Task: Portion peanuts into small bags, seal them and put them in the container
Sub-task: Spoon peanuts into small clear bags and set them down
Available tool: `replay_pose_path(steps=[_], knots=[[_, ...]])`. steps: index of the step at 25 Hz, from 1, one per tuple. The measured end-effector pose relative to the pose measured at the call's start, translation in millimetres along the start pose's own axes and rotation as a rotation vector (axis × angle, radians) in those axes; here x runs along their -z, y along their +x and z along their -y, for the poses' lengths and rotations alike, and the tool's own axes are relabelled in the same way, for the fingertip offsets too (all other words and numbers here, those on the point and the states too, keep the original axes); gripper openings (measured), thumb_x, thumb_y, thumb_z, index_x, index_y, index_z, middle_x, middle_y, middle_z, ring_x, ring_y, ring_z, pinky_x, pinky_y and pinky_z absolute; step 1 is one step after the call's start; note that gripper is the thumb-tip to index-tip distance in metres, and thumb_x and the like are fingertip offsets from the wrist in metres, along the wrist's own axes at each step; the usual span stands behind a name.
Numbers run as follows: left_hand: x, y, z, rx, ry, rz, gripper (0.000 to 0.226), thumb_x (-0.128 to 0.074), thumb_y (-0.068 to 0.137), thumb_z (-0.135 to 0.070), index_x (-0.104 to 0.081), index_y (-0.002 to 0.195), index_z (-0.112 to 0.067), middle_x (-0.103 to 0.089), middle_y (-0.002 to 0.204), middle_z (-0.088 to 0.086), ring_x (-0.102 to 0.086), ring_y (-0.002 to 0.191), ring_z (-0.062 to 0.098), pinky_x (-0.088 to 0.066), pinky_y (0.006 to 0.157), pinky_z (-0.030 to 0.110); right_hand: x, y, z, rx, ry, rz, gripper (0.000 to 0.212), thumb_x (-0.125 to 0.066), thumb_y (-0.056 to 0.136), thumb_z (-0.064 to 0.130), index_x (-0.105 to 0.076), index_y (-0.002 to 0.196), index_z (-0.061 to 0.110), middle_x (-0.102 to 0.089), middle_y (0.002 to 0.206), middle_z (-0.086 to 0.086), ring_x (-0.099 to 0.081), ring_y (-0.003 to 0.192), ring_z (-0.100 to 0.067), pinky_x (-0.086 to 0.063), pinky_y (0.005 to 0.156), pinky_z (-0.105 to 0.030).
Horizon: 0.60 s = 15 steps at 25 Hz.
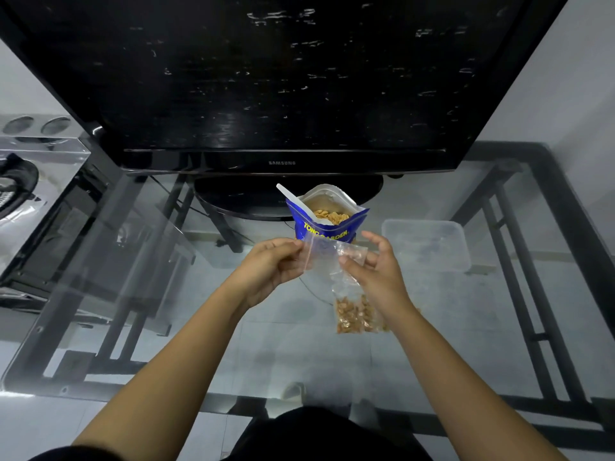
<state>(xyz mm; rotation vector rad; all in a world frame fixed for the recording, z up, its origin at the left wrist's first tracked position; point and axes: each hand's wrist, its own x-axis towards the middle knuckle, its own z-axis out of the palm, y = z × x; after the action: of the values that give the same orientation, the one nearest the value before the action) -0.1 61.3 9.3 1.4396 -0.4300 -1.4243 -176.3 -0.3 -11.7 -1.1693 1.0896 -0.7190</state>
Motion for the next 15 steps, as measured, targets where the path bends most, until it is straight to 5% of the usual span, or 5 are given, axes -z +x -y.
replay_pose_path(steps=[7, 12, 15], knots=[[-10, -5, -20, -0.131, 0.088, 0.056, 0.013, -0.057, 0.086, 0.004, -0.066, 0.092, -0.003, -0.071, 0.071, -0.001, -0.066, 0.065, 0.009, -0.055, 0.061, 0.017, 11, 1, 30, 0.078, -0.089, 0.094, 0.051, -0.070, 0.081, 0.015, -0.044, 0.124, 0.026, -0.069, 0.096, 0.003, -0.065, 0.082, -0.006, -0.050, 0.063, -0.012], [-14, -1, -36, -0.277, 0.460, -0.100, 0.014, -0.061, 0.082, 0.003, -0.069, 0.091, -0.004, -0.065, 0.070, 0.004, -0.059, 0.056, 0.005, -0.049, 0.056, 0.011, 22, 7, 40, 0.083, -0.198, 0.108, 0.055, -0.070, 0.081, 0.019, -0.042, 0.128, 0.025, -0.064, 0.073, 0.006, -0.067, 0.081, -0.014, -0.054, 0.078, -0.026], [-17, 3, -40, -0.311, 0.562, -0.171, 0.013, -0.064, 0.081, -0.001, -0.070, 0.091, -0.007, -0.066, 0.069, 0.000, -0.061, 0.058, 0.003, -0.049, 0.058, 0.010, 30, 14, 46, 0.034, -0.100, 0.202, 0.058, -0.063, 0.085, 0.014, -0.034, 0.133, 0.031, -0.071, 0.083, 0.002, -0.065, 0.082, -0.011, -0.052, 0.083, -0.026]])
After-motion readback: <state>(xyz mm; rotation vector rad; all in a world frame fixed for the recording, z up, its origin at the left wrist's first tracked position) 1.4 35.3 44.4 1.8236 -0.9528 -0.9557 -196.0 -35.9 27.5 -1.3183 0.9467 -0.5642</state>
